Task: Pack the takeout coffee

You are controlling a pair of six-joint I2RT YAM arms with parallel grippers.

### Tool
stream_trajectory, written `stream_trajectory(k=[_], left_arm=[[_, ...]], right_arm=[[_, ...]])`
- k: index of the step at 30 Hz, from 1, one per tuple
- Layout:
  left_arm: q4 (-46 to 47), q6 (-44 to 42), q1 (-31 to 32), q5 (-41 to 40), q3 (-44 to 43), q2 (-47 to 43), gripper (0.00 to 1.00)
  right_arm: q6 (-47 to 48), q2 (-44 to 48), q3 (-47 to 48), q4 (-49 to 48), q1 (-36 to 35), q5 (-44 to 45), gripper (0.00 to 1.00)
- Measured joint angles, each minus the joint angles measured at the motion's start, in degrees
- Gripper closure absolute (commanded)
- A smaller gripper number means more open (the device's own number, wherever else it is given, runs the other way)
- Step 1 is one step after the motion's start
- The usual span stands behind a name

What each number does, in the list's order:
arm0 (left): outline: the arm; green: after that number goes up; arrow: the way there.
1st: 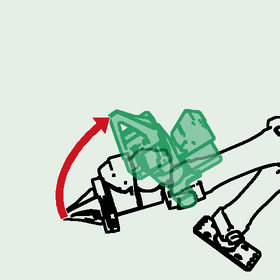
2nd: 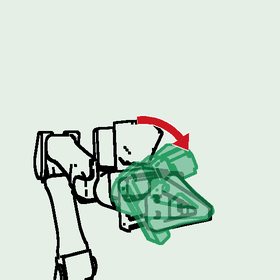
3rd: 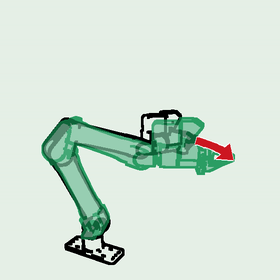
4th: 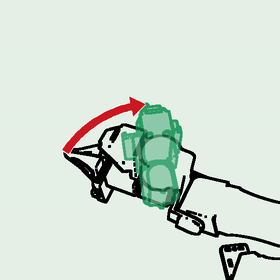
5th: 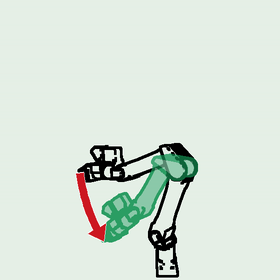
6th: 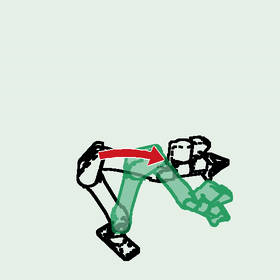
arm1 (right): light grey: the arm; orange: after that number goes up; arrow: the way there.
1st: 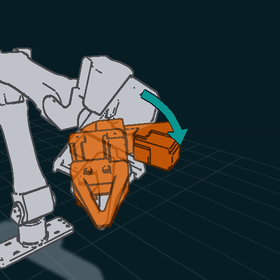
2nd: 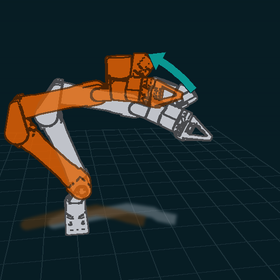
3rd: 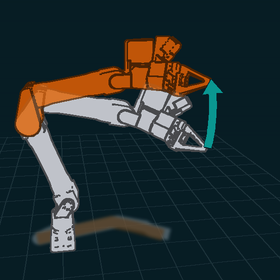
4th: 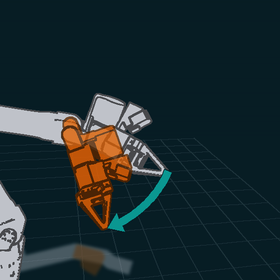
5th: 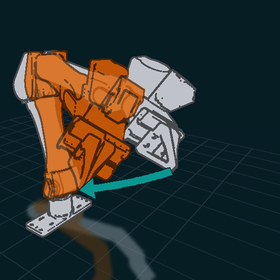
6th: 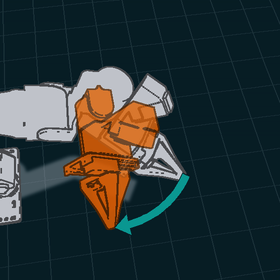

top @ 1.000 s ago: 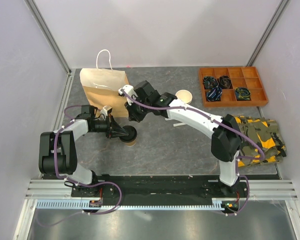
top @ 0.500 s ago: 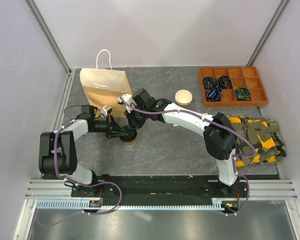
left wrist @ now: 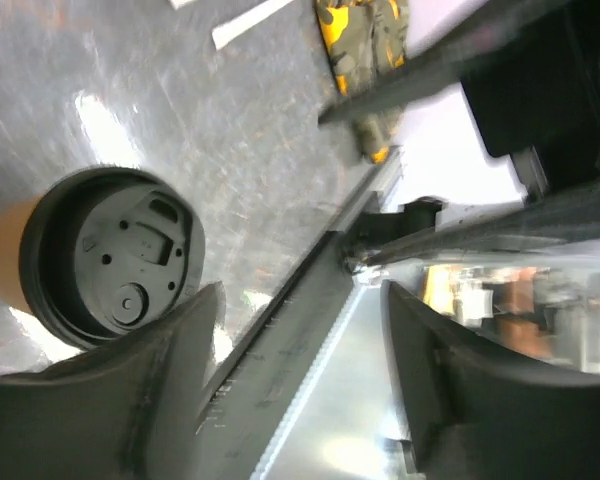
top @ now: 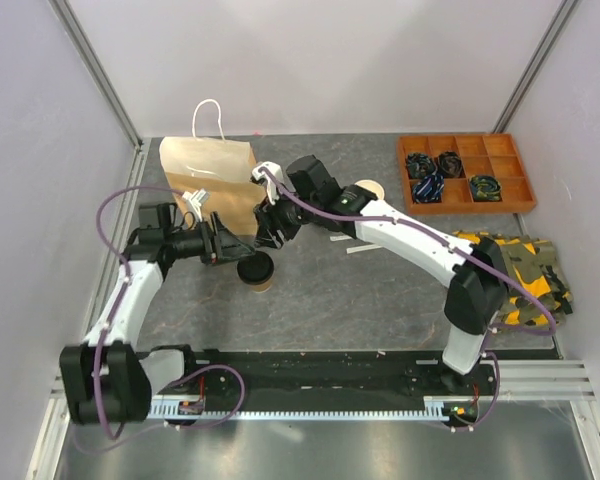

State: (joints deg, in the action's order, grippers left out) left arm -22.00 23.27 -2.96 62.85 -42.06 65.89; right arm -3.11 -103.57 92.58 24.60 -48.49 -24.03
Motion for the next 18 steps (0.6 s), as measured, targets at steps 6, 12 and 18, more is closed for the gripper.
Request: stream_trajectory(k=[6,12,18], left_arm=[[-10.5,-13.8,0.7,-5.2,-8.6,-9.9,0.0],[-19.8,-39.2,9.0,-13.9,-16.8,-12.2,0.0],[-25.6,-57.2,21.0,-24.0,-17.6,-4.9,0.0]], right_arm=[[-3.9,3.3,-1.2,-1.7,4.9,-3.1,0.19],[-6.2,3.3,-3.6,-1.5,8.7,-2.7,0.02],[-6.1,3.3,-6.0,-1.4,9.2,-2.6,0.02]])
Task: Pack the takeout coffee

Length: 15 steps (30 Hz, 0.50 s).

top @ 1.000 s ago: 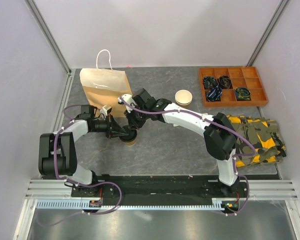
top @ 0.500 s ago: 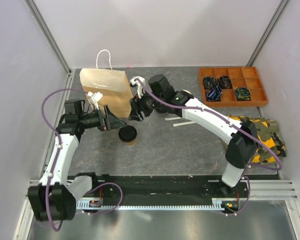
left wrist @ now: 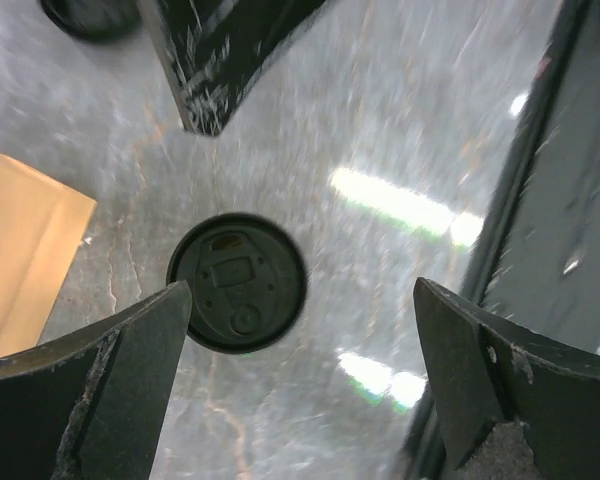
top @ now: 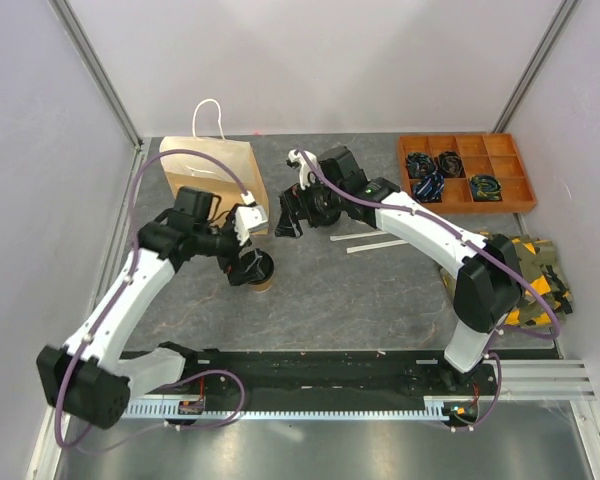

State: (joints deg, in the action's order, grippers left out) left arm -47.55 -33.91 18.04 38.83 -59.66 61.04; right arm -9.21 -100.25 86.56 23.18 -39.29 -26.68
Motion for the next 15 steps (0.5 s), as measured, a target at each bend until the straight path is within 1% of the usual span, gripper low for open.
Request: stream_trajectory(k=[3,5,9,15], left_arm=[[-0.2,-3.9,2.4,-4.5,-0.2,6.4,0.0],[0.0,-5.5,3.7,-7.5,-0.2,8.9,0.0],[1.7,-7.7,6.6,-12.4,-0.2,11.3,0.0],[3.8,-9.4,7.9,-16.2,-0.2,14.5,0.0]], right_arm=[[0.1,0.0,-0.7,0.1,0.9,0.0,0.02],[0.3,0.0,-0.9,0.2,1.4,0.2,0.02],[0.5,0.0,-0.9,0.2,2.1,0.4,0.02],[0.6,0.0,-0.9,0.4,2.5,0.6,0.02]])
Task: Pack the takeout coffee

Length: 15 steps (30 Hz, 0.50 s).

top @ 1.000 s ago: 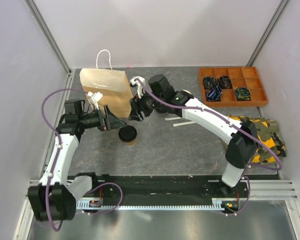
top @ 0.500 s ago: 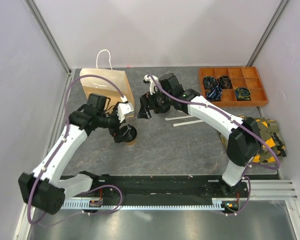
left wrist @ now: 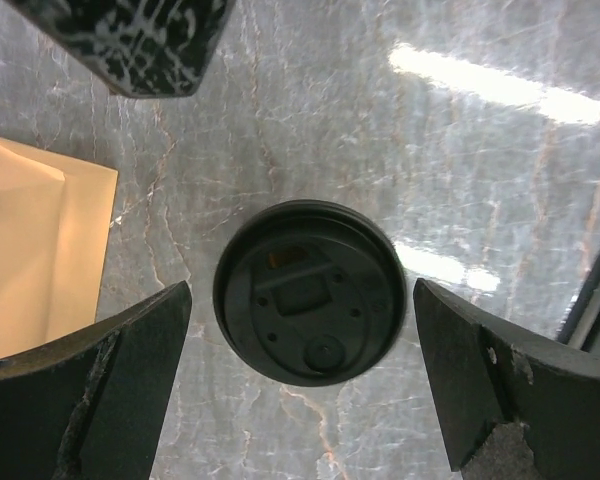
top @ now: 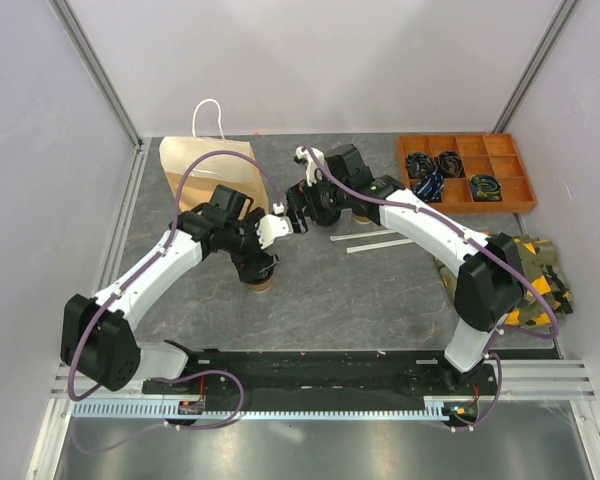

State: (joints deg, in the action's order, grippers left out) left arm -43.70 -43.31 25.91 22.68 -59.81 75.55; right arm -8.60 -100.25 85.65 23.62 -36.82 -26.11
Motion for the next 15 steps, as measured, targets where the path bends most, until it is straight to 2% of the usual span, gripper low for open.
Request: stream_trajectory(k=[15], left_arm=[[1.8,-1.2,0.3,-1.6,0.2,3.8,0.03]], right_arm=[[0.1,0.0,-0.3,0.1,1.8,0.0,0.02]])
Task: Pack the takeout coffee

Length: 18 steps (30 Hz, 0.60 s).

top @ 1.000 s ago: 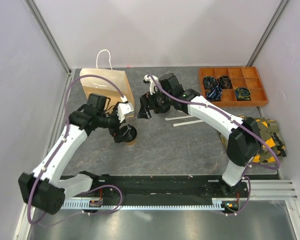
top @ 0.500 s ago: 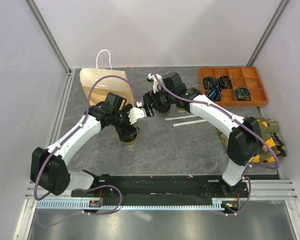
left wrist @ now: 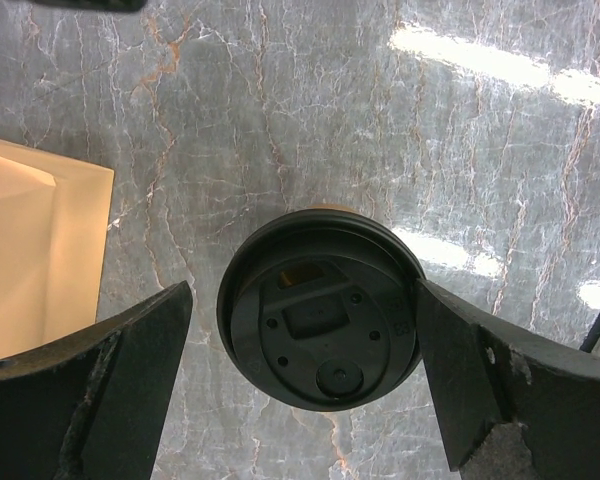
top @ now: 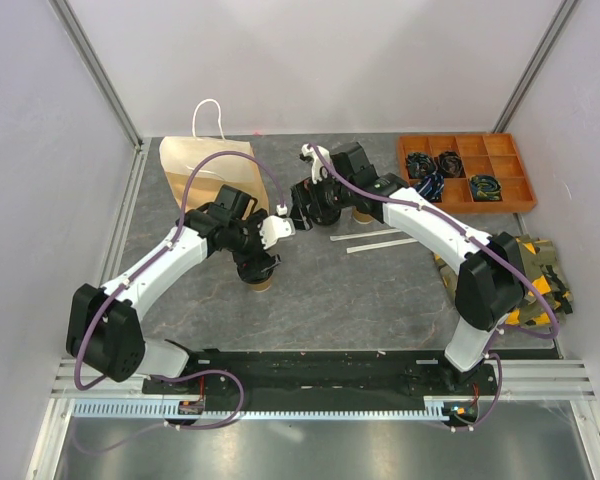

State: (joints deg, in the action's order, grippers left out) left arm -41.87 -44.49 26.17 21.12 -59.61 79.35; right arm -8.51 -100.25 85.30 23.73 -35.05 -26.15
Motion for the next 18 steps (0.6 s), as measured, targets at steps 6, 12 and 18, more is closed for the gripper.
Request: stream_trajectory(k=[6,12,18], left_arm=[[-0.2,0.0,0.0,0.4,0.0,0.0,0.01],[-1.1,0.0,0.0,0.0,0.0,0.0,0.0],[-2.3,0.1,0.0,-0.2,-0.5,-0.2,0.0]], right_arm=[[0.0,0.0,-0.1,0.3,0.1,-0.1,0.02],[-0.1,0.0,-0.1,0.3,0.1,-0.8,0.02],[-0.1,0.0,-0.1,0.3,0.1,-1.1,0.02]])
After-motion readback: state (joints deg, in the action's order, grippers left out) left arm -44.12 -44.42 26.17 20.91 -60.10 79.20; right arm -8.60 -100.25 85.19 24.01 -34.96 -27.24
